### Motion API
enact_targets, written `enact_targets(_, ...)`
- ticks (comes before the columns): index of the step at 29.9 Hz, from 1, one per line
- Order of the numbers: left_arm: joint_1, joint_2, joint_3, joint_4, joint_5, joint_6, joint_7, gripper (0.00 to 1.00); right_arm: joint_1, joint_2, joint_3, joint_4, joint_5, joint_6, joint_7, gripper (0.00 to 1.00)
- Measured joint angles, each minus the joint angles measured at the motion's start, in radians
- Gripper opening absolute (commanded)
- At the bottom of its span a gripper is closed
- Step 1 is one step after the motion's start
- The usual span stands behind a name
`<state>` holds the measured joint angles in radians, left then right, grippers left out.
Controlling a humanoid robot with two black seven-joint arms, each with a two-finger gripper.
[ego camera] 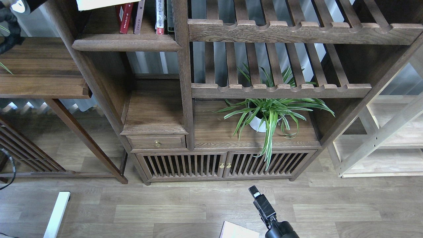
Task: Organize books on shelf
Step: 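Push the yellow book onto the upper shelf with the left gripper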
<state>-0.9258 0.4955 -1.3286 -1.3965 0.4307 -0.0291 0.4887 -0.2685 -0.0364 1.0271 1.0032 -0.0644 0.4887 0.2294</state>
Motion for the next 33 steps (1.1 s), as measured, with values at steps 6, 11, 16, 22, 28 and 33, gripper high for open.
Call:
enact_targets(6, 0.059, 0.036, -0.031, -0.021, -0.015, -0.014, 0.000, 0.00, 0.015, -0.001, -0.004, 0.000, 0.000, 0.000, -0.004, 0.98)
enact_targets(11, 0.065, 0.054, -0.031, -0.032, -0.016, -0.023, 0.000, 0.00, 0.027, 0.000, -0.005, 0.000, 0.000, 0.000, -0.005, 0.98)
enact_targets(16, 0.066, 0.059, -0.031, -0.022, -0.015, -0.027, 0.000, 0.00, 0.026, -0.002, -0.006, 0.001, 0.000, 0.000, -0.005, 0.98)
enact_targets(22, 0.068, 0.069, -0.025, -0.027, -0.015, -0.034, 0.000, 0.00, 0.019, -0.012, -0.004, 0.002, 0.001, 0.000, -0.004, 0.98)
enact_targets(28, 0.066, 0.061, -0.015, -0.010, -0.009, -0.028, 0.000, 0.00, 0.002, -0.013, -0.005, 0.005, 0.001, 0.000, -0.003, 0.98)
enact_targets(33, 0.032, 0.055, -0.004, 0.038, -0.003, -0.024, 0.000, 0.00, -0.014, -0.014, -0.003, 0.006, 0.004, 0.000, -0.001, 0.98)
